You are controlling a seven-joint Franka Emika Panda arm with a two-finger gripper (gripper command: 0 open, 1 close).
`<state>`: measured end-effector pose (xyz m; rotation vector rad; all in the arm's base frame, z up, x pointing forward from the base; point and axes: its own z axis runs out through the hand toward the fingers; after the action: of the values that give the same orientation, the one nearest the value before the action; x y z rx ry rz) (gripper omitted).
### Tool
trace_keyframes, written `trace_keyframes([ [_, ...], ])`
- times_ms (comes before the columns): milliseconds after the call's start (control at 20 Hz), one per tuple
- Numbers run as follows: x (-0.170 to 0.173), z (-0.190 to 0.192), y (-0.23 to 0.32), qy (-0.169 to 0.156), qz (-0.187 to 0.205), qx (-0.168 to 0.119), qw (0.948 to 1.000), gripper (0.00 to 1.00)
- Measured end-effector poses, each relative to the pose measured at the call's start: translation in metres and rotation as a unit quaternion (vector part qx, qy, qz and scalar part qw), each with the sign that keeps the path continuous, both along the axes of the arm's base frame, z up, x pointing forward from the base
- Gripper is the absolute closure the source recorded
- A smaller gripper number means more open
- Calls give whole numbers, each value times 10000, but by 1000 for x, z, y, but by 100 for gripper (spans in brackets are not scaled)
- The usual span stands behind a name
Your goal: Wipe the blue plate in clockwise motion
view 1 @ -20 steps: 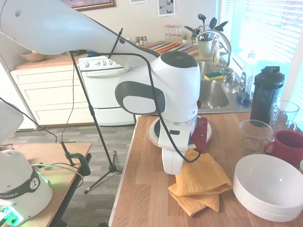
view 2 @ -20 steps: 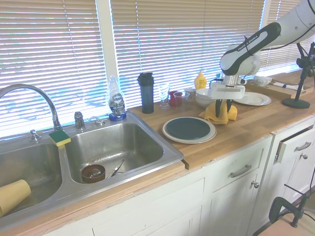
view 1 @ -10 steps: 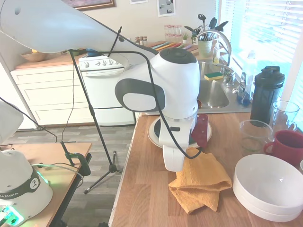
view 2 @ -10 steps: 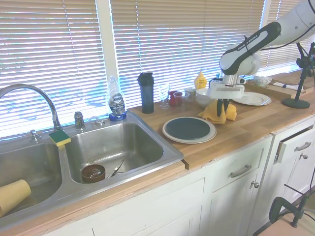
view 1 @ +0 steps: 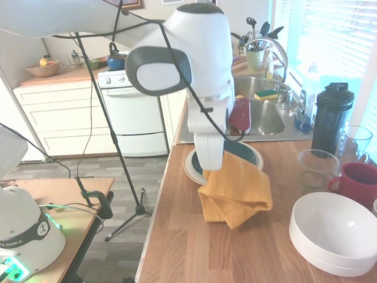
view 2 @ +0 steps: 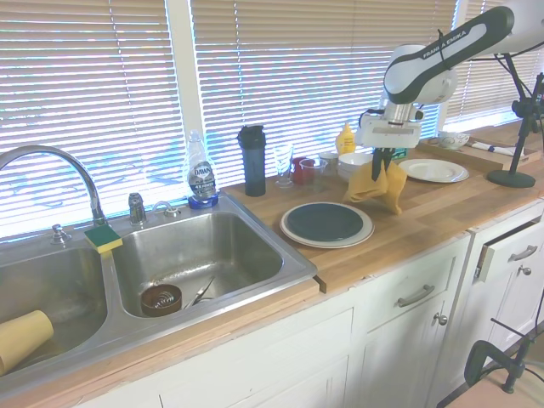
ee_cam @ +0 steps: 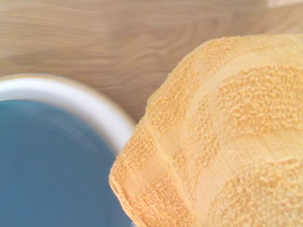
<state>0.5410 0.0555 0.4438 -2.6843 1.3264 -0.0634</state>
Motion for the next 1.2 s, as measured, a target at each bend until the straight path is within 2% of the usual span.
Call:
trace_keyframes([
  [250, -8, 34, 52, -149, 212, -83, 9996, 100],
  [500, -24, 35, 115, -170, 503, -253, 9983, 100],
  [850, -48, 17, 185, -76, 820, -448, 9956, 100],
  [1200, -38, -25, 180, 152, 749, -548, 9956, 100],
])
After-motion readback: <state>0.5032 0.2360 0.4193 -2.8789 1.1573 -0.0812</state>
